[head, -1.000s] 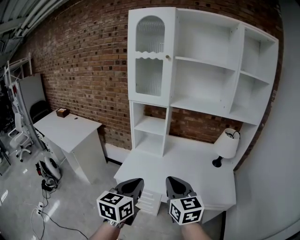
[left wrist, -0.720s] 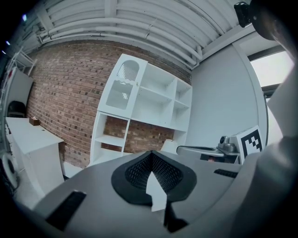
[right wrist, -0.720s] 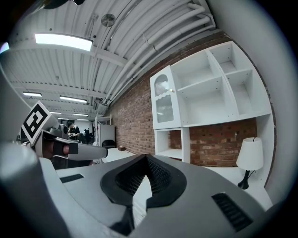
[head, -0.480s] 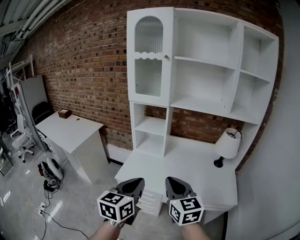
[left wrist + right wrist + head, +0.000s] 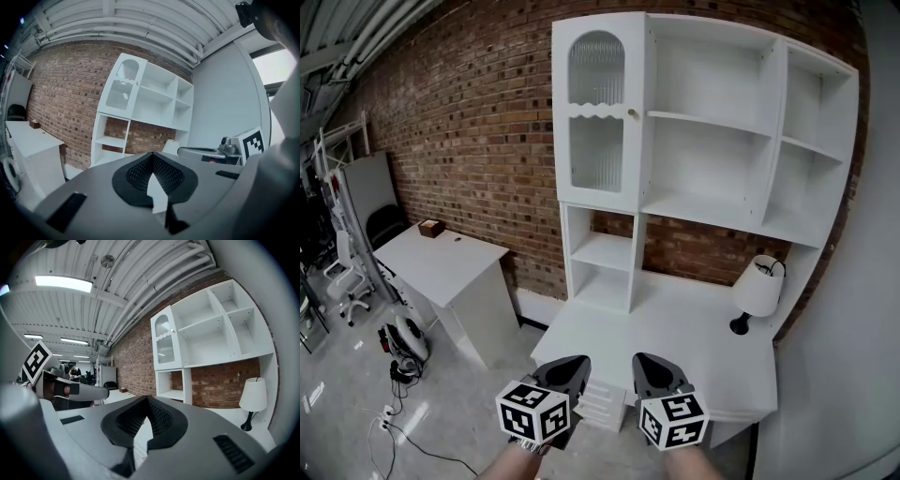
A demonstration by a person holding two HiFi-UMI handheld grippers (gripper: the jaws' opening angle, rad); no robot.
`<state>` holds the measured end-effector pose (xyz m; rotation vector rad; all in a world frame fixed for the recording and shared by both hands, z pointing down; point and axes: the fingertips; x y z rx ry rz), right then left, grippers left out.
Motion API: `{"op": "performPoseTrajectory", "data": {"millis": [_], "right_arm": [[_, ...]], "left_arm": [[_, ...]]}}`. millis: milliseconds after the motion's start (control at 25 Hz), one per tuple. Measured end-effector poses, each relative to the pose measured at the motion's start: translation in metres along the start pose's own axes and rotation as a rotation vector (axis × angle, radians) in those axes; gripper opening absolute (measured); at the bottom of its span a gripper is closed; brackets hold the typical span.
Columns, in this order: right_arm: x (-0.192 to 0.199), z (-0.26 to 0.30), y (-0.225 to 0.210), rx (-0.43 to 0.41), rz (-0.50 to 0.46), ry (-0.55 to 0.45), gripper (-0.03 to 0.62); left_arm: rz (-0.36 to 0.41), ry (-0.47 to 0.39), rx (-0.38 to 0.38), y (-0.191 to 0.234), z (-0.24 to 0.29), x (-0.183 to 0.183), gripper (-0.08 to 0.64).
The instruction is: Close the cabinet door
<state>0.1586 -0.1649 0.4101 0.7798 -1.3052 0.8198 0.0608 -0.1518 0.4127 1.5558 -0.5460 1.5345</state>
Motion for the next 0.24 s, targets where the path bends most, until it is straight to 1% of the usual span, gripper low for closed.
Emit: {"op": "performPoseTrajectory", "data": {"millis": [240], "right_arm": [[-0.0015, -0.0019, -0.0036, 0.0, -0.004, -0.002, 0.026]], "left_arm": [[0.003, 0.002, 0.007, -0.0048, 0.0037, -0.0008, -0.002]]}}
Point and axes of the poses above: the fingertips, and each gripper's own axes: z forward along the fingers, y to its left, x out of its underside, and after that the axes turned 3 degrees about -z, right-handed
